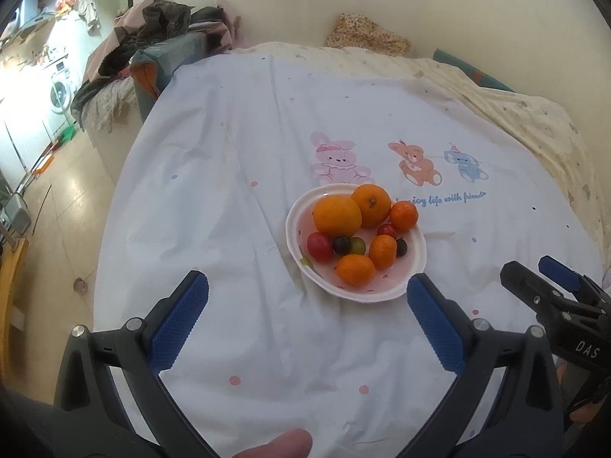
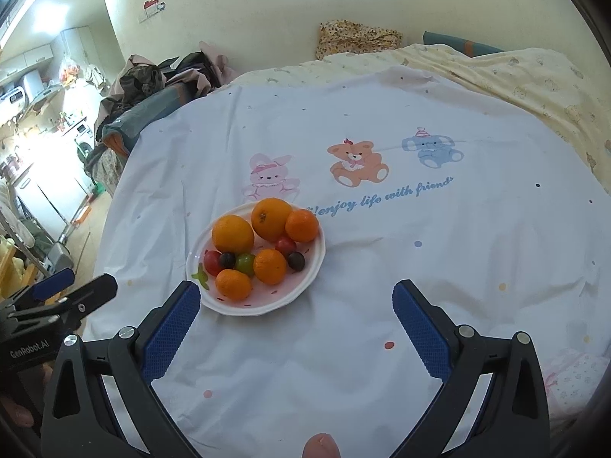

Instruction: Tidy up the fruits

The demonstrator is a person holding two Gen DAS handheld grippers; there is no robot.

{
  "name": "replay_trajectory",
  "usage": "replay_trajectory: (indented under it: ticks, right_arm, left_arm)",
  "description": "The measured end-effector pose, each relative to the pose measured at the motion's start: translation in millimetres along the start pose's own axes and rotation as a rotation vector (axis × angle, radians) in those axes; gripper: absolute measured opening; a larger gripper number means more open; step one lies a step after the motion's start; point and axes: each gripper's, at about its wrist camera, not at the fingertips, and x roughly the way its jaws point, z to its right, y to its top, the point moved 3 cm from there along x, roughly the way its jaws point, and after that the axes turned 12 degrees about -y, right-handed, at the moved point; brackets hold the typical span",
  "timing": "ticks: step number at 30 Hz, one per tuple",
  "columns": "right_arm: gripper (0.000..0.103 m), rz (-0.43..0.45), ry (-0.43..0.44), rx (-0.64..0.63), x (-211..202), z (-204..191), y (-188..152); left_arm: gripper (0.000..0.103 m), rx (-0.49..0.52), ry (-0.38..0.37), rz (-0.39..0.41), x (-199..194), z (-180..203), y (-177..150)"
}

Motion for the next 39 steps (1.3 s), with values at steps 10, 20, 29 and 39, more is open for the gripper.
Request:
replay_trajectory:
  ticks: [10, 20, 29, 39]
  right_arm:
    - [0.103, 0.007, -0.004, -0.006, -1.7, -0.5, -0.8]
    - [0.103, 0.001, -0.008, -0.007, -1.7, 0.0, -0.7]
    - [0.103, 0.003, -0.004, -0.006, -2.5, 0.7, 0.1]
    - [0.103, 0.000, -0.003, -0.004, -1.7, 0.3, -0.4]
  left_arm:
    - [0.103, -0.002, 0.004, 0.015, -2.3, -2.2, 1.1]
    - [0.103, -0.007, -0.003, 0.013, -1.6, -2.8, 1.3]
    - [0.103, -0.004, -0.002, 0.016, -0.2, -1.3, 0.6]
    - [0.103, -0.001, 0.003, 0.016, -0.3, -0.5, 0.5]
